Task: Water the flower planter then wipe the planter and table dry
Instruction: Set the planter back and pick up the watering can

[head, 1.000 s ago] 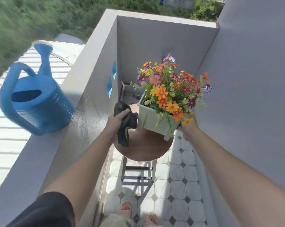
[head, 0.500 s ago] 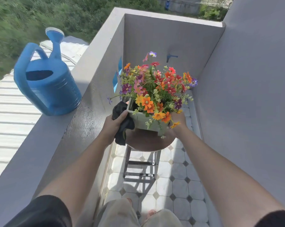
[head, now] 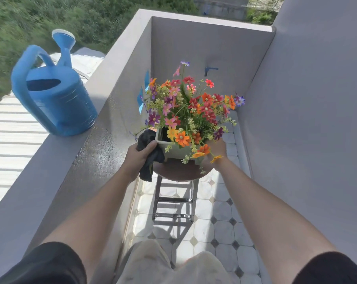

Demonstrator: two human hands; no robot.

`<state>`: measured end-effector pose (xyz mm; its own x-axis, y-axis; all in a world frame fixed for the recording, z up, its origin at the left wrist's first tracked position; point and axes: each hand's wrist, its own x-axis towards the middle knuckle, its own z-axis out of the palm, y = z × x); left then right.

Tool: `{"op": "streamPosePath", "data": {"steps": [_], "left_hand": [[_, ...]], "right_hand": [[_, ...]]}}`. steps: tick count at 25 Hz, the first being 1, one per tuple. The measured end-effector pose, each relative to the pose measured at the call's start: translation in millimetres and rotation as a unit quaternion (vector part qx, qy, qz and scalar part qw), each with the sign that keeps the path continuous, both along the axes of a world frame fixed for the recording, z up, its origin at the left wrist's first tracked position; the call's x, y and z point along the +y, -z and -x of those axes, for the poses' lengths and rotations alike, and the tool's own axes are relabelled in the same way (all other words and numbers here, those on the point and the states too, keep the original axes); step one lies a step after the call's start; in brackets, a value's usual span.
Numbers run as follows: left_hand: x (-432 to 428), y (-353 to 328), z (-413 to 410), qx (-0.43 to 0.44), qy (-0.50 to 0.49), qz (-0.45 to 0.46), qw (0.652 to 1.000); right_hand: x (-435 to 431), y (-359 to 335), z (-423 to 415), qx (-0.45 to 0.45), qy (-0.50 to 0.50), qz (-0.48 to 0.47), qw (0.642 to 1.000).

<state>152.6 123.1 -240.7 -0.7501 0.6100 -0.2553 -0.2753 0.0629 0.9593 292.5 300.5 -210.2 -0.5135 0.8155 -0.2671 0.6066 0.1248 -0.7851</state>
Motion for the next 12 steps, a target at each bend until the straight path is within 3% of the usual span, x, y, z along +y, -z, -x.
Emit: {"op": "streamPosePath", "data": {"steps": [6, 9, 12], "left_hand": [[-16, -5, -2, -0.031, -0.008, 0.016, 0.999], [-43, -16, -15, -0.045, -0.034, 0.048, 0.997], [-70, -28, -26, -0.049, -0.096, 0.088, 0.99]], "right_hand": [[-16, -13, -20, -0.047, -0.054, -0.014, 0.997], [-25, -35, -48, -0.145, -0.15, -0.088, 0.974], [-26, -60, -65, -0.185, -0.202, -0.173, 0.946]]}}
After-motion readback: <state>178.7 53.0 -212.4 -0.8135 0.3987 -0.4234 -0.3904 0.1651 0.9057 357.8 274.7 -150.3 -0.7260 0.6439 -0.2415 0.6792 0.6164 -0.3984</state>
